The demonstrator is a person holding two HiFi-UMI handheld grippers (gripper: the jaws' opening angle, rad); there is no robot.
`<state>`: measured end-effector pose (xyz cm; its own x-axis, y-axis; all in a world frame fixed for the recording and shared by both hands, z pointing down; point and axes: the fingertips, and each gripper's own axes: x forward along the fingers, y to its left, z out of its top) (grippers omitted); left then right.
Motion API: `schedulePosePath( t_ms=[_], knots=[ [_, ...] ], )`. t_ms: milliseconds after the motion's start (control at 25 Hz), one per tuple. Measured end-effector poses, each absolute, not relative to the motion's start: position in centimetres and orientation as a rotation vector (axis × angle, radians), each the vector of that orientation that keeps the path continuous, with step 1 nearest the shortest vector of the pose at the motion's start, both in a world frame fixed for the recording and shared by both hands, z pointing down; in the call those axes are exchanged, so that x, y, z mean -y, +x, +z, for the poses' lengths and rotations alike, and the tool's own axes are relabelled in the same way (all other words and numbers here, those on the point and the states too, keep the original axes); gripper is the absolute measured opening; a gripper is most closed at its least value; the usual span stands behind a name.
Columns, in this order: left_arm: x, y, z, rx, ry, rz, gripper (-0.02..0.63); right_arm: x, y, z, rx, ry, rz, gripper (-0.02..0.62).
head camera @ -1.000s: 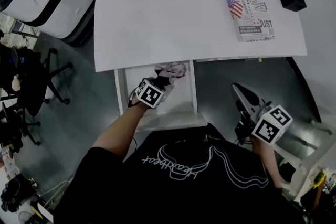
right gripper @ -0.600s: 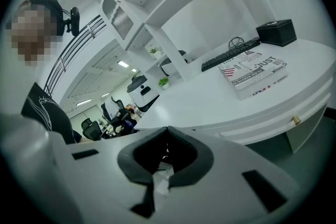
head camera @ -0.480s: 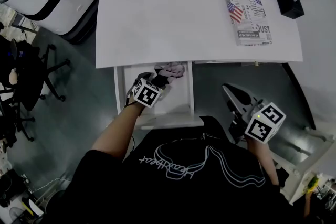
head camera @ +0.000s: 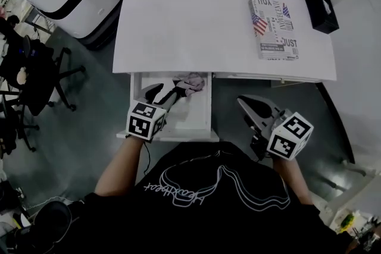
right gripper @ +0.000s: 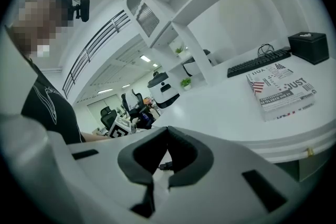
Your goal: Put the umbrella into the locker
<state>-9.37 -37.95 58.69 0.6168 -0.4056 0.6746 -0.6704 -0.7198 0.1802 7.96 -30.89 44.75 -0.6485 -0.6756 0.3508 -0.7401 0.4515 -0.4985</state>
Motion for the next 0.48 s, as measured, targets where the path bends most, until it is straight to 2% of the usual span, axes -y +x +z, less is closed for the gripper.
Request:
schedulePosePath(
  t_ms=[280, 480],
  knots=[
    [34.1, -7.0, 45.6, 0.907, 2.448, 0.417, 0.009, 29.4, 7.5, 41.2, 2.701, 1.1, 0.871, 0.003],
    [29.4, -3.9, 38.3, 0.835, 2.499, 0.129, 0.005, 27.2, 7.4, 38.1, 2.804, 1.026, 0.841, 0.003]
  ],
)
